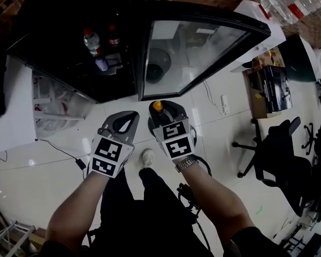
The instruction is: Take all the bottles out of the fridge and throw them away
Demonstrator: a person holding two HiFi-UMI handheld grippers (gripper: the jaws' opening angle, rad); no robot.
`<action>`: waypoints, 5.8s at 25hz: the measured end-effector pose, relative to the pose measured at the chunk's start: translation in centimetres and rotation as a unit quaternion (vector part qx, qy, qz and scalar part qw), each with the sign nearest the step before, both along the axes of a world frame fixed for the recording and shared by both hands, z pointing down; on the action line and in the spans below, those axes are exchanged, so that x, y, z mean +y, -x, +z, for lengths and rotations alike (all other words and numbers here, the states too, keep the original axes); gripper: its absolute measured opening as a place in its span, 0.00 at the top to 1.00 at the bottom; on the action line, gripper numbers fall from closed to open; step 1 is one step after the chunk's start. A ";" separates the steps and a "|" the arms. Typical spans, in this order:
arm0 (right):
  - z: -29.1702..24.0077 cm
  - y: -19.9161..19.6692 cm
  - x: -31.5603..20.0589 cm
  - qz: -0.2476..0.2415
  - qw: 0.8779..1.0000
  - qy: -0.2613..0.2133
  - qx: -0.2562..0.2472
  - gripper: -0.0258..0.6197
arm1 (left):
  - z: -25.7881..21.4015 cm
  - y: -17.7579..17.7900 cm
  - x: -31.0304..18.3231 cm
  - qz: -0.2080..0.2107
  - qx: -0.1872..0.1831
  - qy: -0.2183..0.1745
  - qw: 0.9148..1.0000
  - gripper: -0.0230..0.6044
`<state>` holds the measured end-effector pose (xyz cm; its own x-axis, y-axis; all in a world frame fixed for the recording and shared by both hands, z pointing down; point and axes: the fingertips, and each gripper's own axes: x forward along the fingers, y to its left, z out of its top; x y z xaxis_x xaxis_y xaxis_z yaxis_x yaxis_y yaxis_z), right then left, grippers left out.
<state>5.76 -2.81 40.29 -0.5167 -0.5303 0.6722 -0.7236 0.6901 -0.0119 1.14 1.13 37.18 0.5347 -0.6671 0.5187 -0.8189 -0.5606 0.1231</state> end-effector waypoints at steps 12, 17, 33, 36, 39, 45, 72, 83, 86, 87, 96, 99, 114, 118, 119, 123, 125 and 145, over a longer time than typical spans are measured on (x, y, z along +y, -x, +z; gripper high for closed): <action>13.2 -10.5 4.3 0.020 0.997 0.069 0.030 0.74 | 10.2 -9.2 2.6 0.064 -0.021 0.083 0.994 0.96; 19.1 -11.0 5.1 0.037 0.994 0.093 0.036 0.74 | 15.2 -10.2 3.1 0.078 -0.032 0.117 0.990 0.96; 34.1 -9.6 5.8 0.088 0.983 0.148 0.067 0.75 | 26.5 -9.4 4.8 0.103 -0.042 0.167 0.980 0.96; 34.7 -9.1 6.1 0.091 0.981 0.157 0.064 0.84 | 26.9 -8.9 4.8 0.100 -0.043 0.172 0.979 0.96; 34.7 -8.8 6.4 0.095 0.980 0.165 0.061 0.84 | 26.8 -8.6 4.6 0.097 -0.040 0.172 0.979 0.96; 33.7 -8.7 7.1 0.101 0.978 0.172 0.055 0.84 | 25.8 -8.0 4.5 0.091 -0.036 0.165 0.981 0.96; 5.7 5.2 2.1 -0.064 0.995 0.002 -0.077 0.73 | 6.9 4.9 2.8 -0.122 -0.053 0.042 0.990 0.96; -1.8 14.6 -2.0 -0.097 0.989 -0.063 -0.086 0.64 | 1.7 12.8 2.4 -0.185 -0.050 -0.008 0.981 0.96; -2.1 16.6 -4.3 -0.081 0.991 -0.065 -0.082 0.59 | 0.8 14.7 1.6 -0.188 -0.048 -0.015 0.981 0.96; -2.1 17.0 -5.0 -0.074 0.992 -0.065 -0.079 0.59 | 0.5 15.1 1.3 -0.187 -0.046 -0.016 0.981 0.96; -3.7 22.6 -11.3 -0.039 0.993 -0.084 -0.070 0.53 | -0.2 18.9 -2.2 -0.161 -0.031 -0.022 0.986 0.96; -4.7 24.3 -13.7 -0.030 0.993 -0.092 -0.073 0.53 | -0.2 19.9 -3.5 -0.148 -0.028 -0.019 0.988 0.96; -4.4 28.6 -23.6 0.017 0.994 -0.098 -0.051 0.53 | 1.7 24.6 -6.9 -0.132 -0.022 0.004 0.991 0.96; -3.3 28.5 -23.9 0.022 0.995 -0.089 -0.046 0.62 | 2.1 25.1 -6.9 -0.135 -0.022 0.008 0.991 0.96; -3.4 28.7 -24.0 0.019 0.994 -0.096 -0.051 0.64 | 2.2 25.2 -6.9 -0.136 -0.021 0.009 0.990 0.96; -3.8 29.1 -24.3 0.020 0.992 -0.107 -0.065 0.67 | 2.9 24.8 -6.4 -0.137 -0.019 0.014 0.990 0.96; -3.7 29.1 -24.3 0.024 0.993 -0.101 -0.065 0.69 | 3.1 24.6 -5.9 -0.138 -0.018 0.016 0.990 0.96; -4.0 20.8 -11.6 -0.001 0.992 -0.075 -0.098 0.72 | 3.8 17.7 -4.0 -0.118 -0.014 0.018 0.993 0.96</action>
